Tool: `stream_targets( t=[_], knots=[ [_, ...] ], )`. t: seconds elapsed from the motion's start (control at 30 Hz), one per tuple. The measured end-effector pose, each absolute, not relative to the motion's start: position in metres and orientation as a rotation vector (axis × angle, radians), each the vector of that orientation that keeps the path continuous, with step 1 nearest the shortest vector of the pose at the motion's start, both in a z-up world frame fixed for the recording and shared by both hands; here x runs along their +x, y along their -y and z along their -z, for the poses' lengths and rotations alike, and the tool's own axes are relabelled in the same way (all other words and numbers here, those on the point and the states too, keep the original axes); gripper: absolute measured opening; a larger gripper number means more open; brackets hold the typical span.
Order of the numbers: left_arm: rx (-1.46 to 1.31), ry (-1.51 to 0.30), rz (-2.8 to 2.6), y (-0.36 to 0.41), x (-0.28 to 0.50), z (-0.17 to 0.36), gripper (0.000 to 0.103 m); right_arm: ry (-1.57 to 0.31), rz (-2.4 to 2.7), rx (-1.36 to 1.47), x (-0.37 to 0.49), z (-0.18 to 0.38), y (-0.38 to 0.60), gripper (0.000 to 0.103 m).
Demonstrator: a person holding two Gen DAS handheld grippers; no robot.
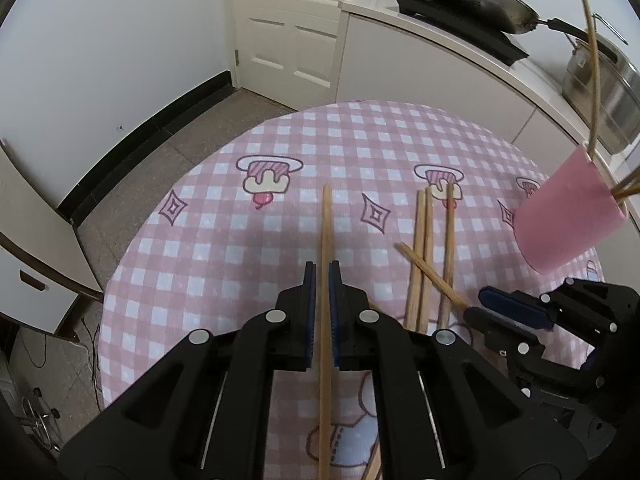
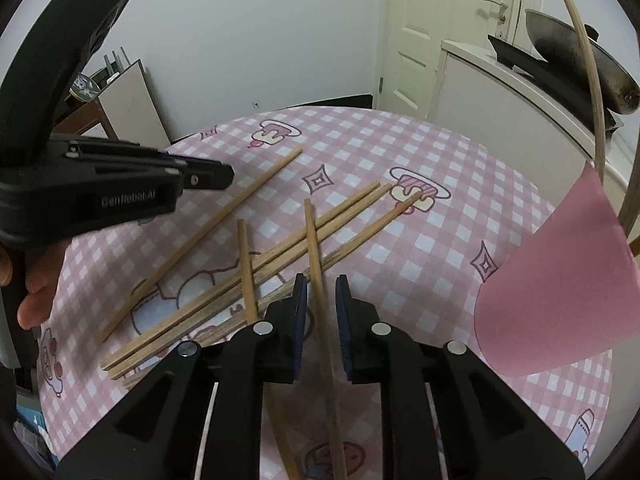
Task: Organize utensils
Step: 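Close the left tool on one chopstick while the right tool grasps another, then lift both held chopsticks upright and carry them over the pink cup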
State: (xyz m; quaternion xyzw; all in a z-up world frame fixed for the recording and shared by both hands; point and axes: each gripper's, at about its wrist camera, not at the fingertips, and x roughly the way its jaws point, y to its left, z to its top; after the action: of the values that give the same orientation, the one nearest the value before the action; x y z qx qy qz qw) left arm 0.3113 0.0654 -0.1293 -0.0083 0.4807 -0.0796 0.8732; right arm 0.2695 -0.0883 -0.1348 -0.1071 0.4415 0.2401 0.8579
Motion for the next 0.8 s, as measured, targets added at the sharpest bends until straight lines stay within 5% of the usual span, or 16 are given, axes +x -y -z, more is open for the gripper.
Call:
stream_targets(
  t=[0.07,0.13,0.17,0.27,0.57,0.7,0.8],
  knots=[
    [-0.018,-1.012,0.166,-0.065,0.315,0.132,0.008,-0.934,-0.503,-0.230,0.271,0.137,0.089,0.013],
    [-0.018,-1.020,0.160,-0.064,0.317,0.134,0.042,-0.938,-0.507,-0.224,0.272,0.138,0.090,0.014],
    [-0.021,-1.015,0.154,-0.064,0.318,0.135,0.049,-0.938,-0.506,-0.223,0.273,0.138,0.090,0.014],
    [-0.008,-1.010,0.151,-0.061,0.321,0.137,0.049,-0.946,-0.512,-0.222,0.275,0.140,0.090,0.014],
    [0.027,-1.062,0.144,-0.052,0.341,0.151,0.031,-0.962,-0.525,-0.223,0.280,0.145,0.089,0.014],
    [0.048,-1.040,0.128,-0.050,0.340,0.152,0.006,-0.958,-0.524,-0.239,0.281,0.145,0.087,0.013],
    [0.026,-1.025,0.113,-0.056,0.337,0.150,0.006,-0.948,-0.516,-0.242,0.280,0.145,0.088,0.006]
  ],
)
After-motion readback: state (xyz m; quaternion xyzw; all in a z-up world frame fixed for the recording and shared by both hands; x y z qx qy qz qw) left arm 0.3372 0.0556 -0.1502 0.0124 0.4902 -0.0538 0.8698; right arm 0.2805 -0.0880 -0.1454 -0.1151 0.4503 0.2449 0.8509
